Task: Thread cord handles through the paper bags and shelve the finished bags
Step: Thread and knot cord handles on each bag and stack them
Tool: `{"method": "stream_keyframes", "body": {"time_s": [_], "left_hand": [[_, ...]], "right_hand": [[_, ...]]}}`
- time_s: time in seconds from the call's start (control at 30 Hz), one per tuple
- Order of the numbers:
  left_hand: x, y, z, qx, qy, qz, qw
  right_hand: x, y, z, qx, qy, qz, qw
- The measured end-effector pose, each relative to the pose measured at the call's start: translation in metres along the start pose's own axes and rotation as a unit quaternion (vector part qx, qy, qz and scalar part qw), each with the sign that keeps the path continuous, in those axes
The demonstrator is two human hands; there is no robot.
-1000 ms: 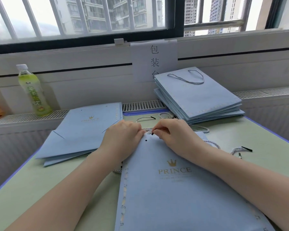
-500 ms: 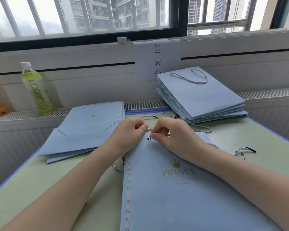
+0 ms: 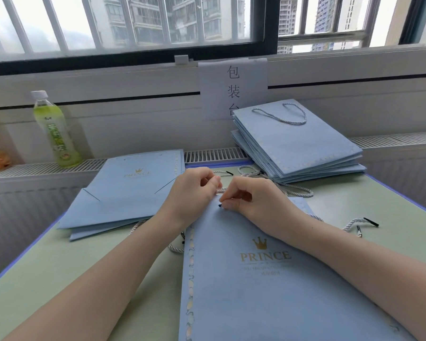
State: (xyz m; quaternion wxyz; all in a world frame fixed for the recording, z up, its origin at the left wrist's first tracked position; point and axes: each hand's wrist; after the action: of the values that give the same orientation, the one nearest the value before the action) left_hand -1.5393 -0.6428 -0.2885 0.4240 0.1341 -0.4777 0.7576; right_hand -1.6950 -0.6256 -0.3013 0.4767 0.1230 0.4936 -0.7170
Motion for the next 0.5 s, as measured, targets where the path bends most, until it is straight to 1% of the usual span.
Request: {"method": "stream_keyframes", "body": {"time_s": [0.2,0.33,0.43,0.5], "left_hand": [[0.0024,0.0010,-0.0006,0.042,0.008,-0.072,0.997],[0.0051,0.0016,-0.0005,0.075,0.016,-0.116,0.990],[0.0055,0.0025,-0.0018,0.077,0.027,-0.120,0.989],[0.0039,0.0033,-0.0030,0.065,0.036,-0.101,0.992]], "right_hand": [[-0.0012,0.0016,-0.0001,0.006,-0.005,-0.003,1.000],[-0.0013,0.0033,0.0012,-0.008,-0.018,-0.057,0.998],[-0.0044,0.0003,0.0011,-0.033,-0.022,-0.078,0.996],[-0.0054,-0.0019,0.0007,-0.043,-0.016,-0.078,0.996]]}}
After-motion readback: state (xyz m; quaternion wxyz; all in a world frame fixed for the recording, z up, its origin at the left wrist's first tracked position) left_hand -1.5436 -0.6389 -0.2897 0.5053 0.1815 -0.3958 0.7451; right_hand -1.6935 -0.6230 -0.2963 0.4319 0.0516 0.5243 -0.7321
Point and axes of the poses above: each hand's wrist, its own z-axis towards the middle knuckle, its own y-axis out of the palm, x = y × z, and after that the axes turned 5 degrees about y, right-handed
